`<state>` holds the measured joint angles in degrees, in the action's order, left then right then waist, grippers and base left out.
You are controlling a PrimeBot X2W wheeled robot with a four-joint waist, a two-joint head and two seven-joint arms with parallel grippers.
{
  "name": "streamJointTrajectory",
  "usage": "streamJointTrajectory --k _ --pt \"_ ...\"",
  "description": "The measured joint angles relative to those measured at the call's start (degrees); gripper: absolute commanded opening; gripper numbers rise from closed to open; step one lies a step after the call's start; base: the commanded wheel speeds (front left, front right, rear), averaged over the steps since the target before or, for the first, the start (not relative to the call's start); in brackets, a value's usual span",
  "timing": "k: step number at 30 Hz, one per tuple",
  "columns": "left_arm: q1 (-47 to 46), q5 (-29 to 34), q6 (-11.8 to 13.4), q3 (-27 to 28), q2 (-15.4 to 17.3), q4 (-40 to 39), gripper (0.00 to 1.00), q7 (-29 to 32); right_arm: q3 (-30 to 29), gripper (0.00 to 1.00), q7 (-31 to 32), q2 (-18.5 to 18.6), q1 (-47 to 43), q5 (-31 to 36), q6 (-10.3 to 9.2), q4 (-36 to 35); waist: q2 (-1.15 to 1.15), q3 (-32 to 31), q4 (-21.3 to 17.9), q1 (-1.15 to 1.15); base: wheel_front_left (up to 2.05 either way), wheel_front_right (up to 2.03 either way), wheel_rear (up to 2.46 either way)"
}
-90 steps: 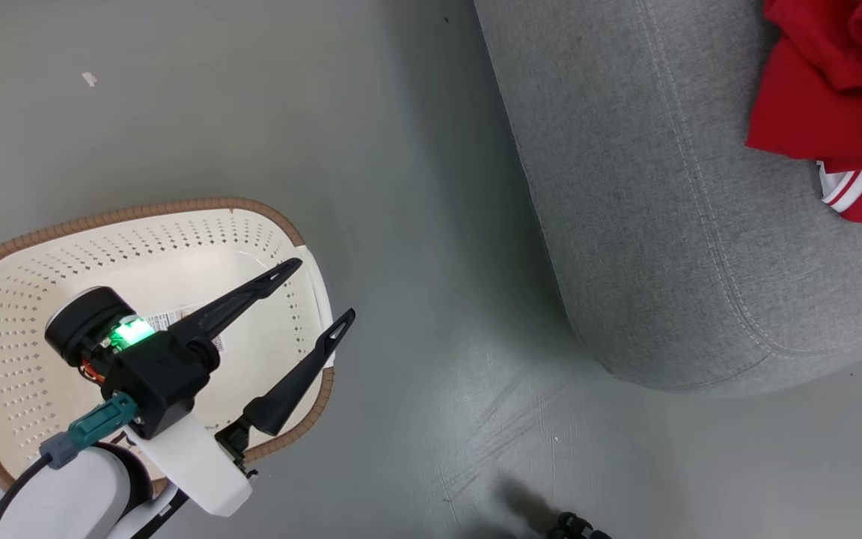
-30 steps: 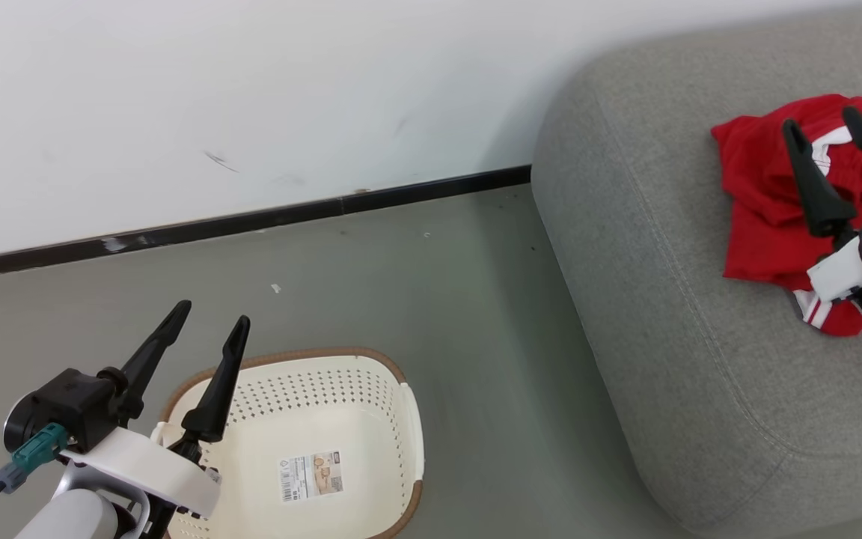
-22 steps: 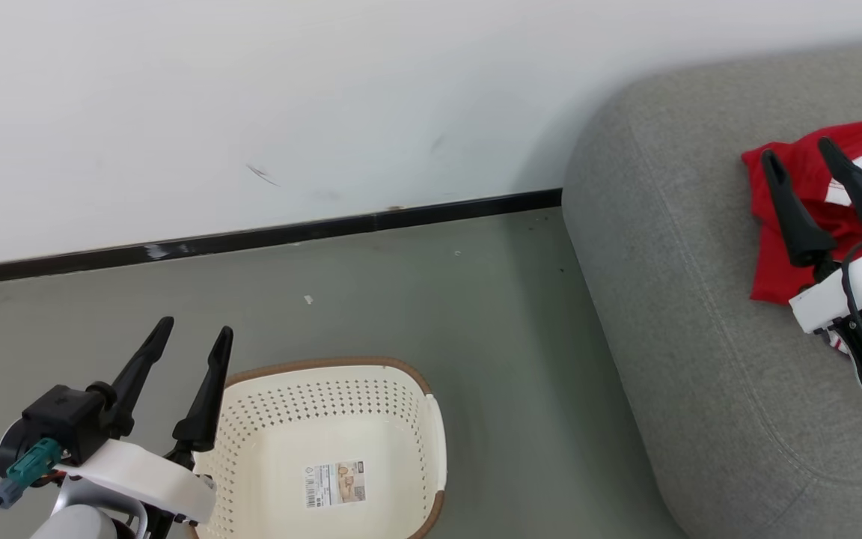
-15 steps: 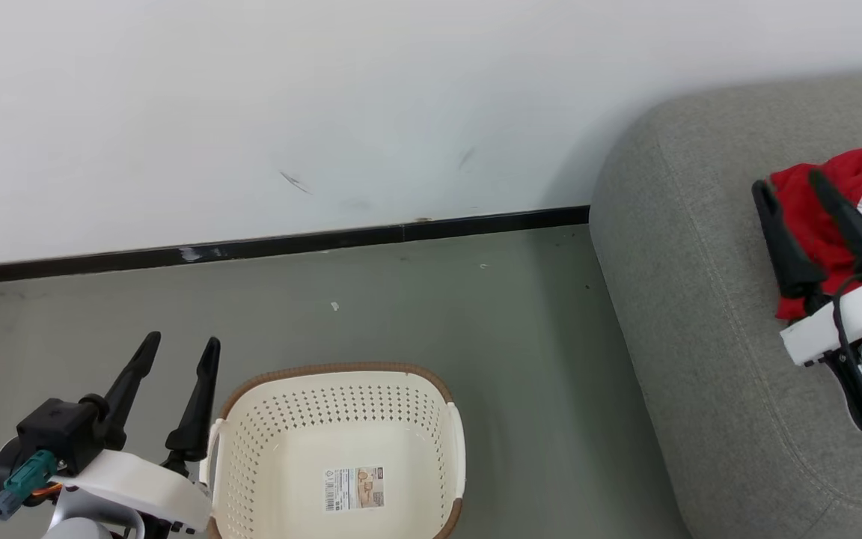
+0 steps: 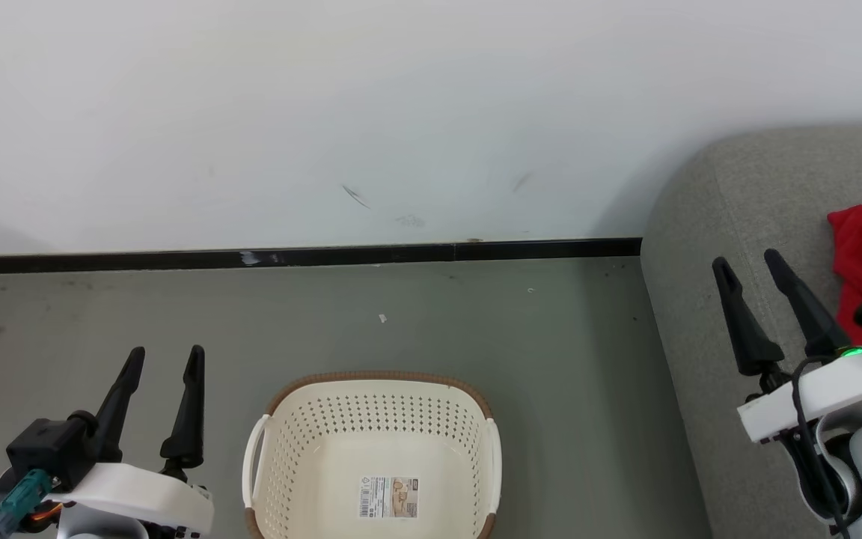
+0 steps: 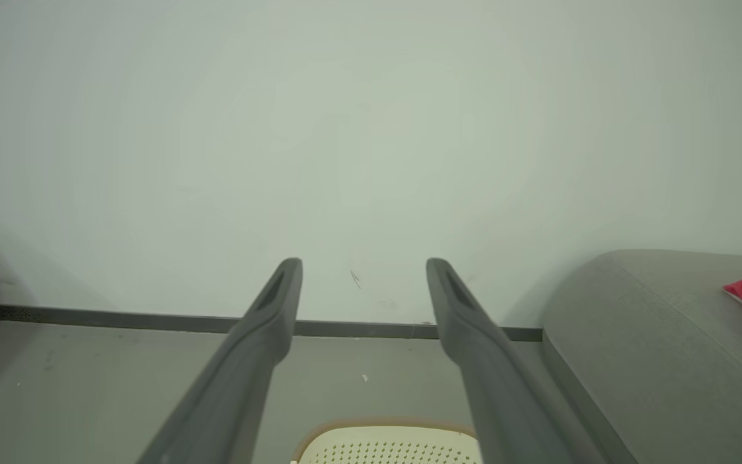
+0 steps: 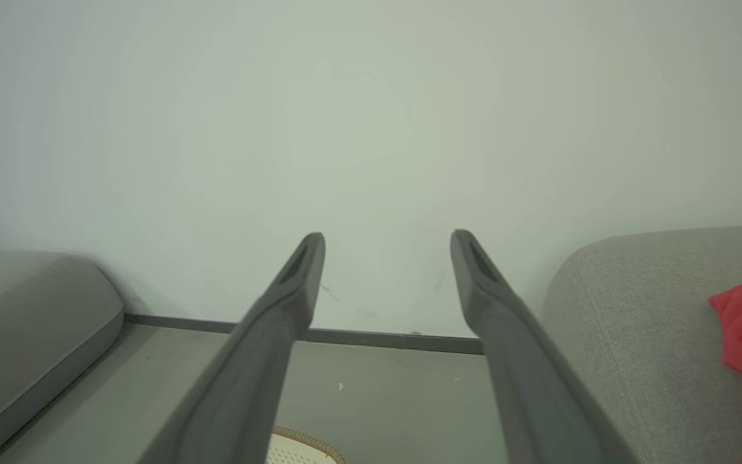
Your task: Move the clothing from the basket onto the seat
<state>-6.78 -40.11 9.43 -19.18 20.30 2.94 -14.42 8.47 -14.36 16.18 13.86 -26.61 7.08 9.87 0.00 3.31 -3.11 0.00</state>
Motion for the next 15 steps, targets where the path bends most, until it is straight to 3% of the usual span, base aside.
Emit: streamJointTrajectory --k 15 --pt "3.27 4.42 1.04 4.75 -4.91 0.03 1.00 -0.02 -3.74 1.00 0.00 -7.22 -11.65 4.12 -0.01 -3.31 0.00 -2.53 4.05 0.00 0.00 0.00 0.00"
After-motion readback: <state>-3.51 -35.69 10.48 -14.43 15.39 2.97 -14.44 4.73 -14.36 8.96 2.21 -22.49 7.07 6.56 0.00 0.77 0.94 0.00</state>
